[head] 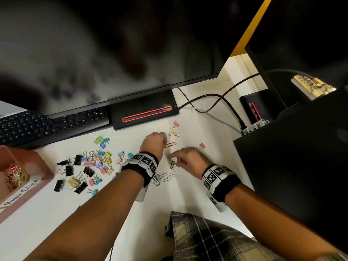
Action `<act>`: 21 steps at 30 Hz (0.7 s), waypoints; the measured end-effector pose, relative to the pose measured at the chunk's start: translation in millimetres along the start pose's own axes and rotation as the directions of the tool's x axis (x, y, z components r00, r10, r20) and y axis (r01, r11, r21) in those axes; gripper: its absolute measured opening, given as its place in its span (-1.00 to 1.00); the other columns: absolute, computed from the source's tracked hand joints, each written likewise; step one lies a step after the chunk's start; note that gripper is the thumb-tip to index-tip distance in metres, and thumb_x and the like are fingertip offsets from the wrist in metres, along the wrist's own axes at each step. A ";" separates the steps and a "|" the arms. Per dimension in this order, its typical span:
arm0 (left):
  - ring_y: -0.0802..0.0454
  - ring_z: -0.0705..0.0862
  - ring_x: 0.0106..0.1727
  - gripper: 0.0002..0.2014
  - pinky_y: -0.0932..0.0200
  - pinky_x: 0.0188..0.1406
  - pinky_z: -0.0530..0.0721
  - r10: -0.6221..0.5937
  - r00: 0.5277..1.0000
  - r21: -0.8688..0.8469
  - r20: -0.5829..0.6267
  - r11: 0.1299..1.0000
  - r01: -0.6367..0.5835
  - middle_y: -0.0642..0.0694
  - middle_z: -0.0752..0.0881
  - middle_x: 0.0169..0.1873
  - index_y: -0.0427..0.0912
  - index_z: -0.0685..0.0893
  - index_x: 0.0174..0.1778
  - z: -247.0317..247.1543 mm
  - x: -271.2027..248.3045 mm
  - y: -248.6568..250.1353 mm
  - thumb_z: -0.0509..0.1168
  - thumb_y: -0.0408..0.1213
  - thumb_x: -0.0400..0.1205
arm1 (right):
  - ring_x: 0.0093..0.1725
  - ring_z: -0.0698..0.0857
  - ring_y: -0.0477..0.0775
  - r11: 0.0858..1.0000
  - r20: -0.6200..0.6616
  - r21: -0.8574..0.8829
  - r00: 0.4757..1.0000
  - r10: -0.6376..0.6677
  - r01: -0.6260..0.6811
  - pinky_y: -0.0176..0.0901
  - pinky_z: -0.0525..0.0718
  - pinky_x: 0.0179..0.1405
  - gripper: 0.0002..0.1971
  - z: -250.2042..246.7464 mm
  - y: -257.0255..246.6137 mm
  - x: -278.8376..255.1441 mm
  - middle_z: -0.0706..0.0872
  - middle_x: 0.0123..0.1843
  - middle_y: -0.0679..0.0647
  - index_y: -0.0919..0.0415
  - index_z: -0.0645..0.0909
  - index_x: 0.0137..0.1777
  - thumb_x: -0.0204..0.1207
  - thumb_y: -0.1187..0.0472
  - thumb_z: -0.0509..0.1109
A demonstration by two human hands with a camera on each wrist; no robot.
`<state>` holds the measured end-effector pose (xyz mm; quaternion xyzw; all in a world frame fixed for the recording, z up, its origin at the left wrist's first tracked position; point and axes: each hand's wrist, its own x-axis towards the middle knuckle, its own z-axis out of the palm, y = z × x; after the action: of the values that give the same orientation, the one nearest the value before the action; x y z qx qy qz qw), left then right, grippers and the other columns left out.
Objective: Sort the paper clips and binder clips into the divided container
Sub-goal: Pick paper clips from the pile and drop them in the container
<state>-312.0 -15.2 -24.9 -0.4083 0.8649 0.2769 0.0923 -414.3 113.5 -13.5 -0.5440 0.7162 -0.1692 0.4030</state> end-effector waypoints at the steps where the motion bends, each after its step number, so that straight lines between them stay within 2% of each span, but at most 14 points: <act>1: -0.24 0.63 0.03 -0.85 0.01 -0.02 0.59 0.007 1.000 0.008 0.004 1.000 -0.007 -0.25 0.66 -0.02 -0.24 0.62 0.03 -1.7 -1.4 -1.1 0.21 -0.40 0.59 | -0.05 0.63 0.11 0.999 0.022 -0.049 1.000 -0.010 0.011 -0.14 0.52 0.10 -0.71 0.4 -2.9 4.4 0.74 -0.09 0.17 0.14 0.66 0.19 0.48 0.32 0.37; 4: -0.24 0.63 0.06 -0.83 -0.02 0.02 0.61 0.014 0.999 0.030 0.031 0.999 -0.015 -0.26 0.66 0.01 -0.25 0.61 0.08 -4.0 -3.0 -4.3 0.19 -0.37 0.62 | 0.06 0.63 0.20 0.992 0.065 -0.128 0.997 0.031 -0.023 -0.03 0.52 0.24 -0.78 1.5 -6.1 11.7 0.71 0.03 0.22 0.17 0.70 0.11 0.50 0.28 0.34; 8: -0.23 0.62 0.05 -0.79 -0.02 0.03 0.61 0.074 0.993 0.132 0.091 0.987 -0.086 -0.25 0.64 0.04 -0.24 0.60 0.08 -2.3 -4.7 -6.4 0.12 -0.45 0.61 | 0.03 0.65 0.22 0.982 0.067 -0.173 0.994 0.081 -0.068 0.05 0.60 0.15 -0.85 1.5 -7.2 14.0 0.61 0.07 0.19 0.24 0.73 -0.04 0.49 0.28 0.35; 11: -0.24 0.62 -0.03 -0.77 -0.03 -0.02 0.64 0.086 0.990 0.172 0.110 0.980 -0.104 -0.24 0.57 0.03 -0.25 0.57 0.05 -1.5 -7.3 -5.7 0.08 -0.50 0.60 | 0.07 0.64 0.17 0.974 0.059 -0.218 0.996 0.071 -0.056 -0.01 0.59 0.17 -0.85 0.6 -5.9 11.1 0.64 0.11 0.15 0.25 0.72 -0.03 0.51 0.26 0.34; 13: -0.24 0.62 -0.08 -0.78 -0.05 -0.04 0.65 0.087 0.990 0.171 0.110 0.980 -0.105 -0.25 0.55 0.01 -0.27 0.56 0.03 -0.8 -8.5 -5.9 0.07 -0.53 0.59 | 0.04 0.64 0.13 0.975 0.045 -0.215 0.997 0.060 -0.049 -0.16 0.56 0.09 -0.86 0.5 -3.2 6.1 0.71 0.03 0.14 0.24 0.69 -0.02 0.52 0.25 0.33; 15: -0.24 0.62 -0.05 -0.80 -0.01 -0.02 0.63 0.096 0.990 0.134 0.105 0.985 -0.110 -0.26 0.57 0.00 -0.27 0.57 0.03 -0.5 -10.0 -7.7 0.07 -0.51 0.61 | -0.09 0.64 0.11 0.989 0.026 -0.124 0.996 0.088 -0.084 -0.21 0.52 -0.04 -0.86 1.2 0.8 -0.2 0.70 -0.11 0.10 0.24 0.67 0.02 0.50 0.27 0.36; 17: -0.23 0.62 0.00 -0.82 0.03 0.01 0.58 0.099 0.992 0.053 0.074 0.993 -0.103 -0.26 0.62 0.00 -0.27 0.60 0.05 -2.0 -13.8 -11.2 0.11 -0.43 0.64 | -0.18 0.60 0.04 0.992 0.012 -0.052 0.994 0.113 -0.112 -0.20 0.55 -0.08 -0.82 3.2 7.2 -5.1 0.63 -0.18 0.00 0.22 0.65 0.07 0.48 0.28 0.38; 19: -0.19 0.63 0.03 -0.84 0.11 0.02 0.53 0.100 0.995 -0.039 0.015 0.994 -0.099 -0.25 0.68 -0.01 -0.26 0.63 0.05 -5.0 -19.7 -15.6 0.17 -0.40 0.63 | -0.20 0.57 -0.02 0.992 0.002 -0.068 0.994 0.105 -0.104 -0.26 0.51 -0.13 -0.85 6.9 13.0 -10.4 0.61 -0.19 -0.02 0.19 0.69 0.03 0.48 0.26 0.38; 21: -0.16 0.66 0.02 -0.82 0.16 0.02 0.52 0.080 0.996 -0.118 -0.046 0.989 -0.085 -0.23 0.71 -0.02 -0.23 0.64 0.08 -10.0 -26.2 -20.7 0.22 -0.42 0.60 | -0.19 0.59 0.00 0.996 -0.001 -0.070 0.999 0.047 -0.047 -0.26 0.49 -0.09 -0.88 13.3 13.3 -16.1 0.67 -0.15 0.06 0.19 0.72 -0.05 0.47 0.26 0.39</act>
<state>-278.6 -14.2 -14.9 -0.3827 0.8646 0.3234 0.0383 -411.4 135.6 -24.4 -0.5410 0.7341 -0.1342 0.3878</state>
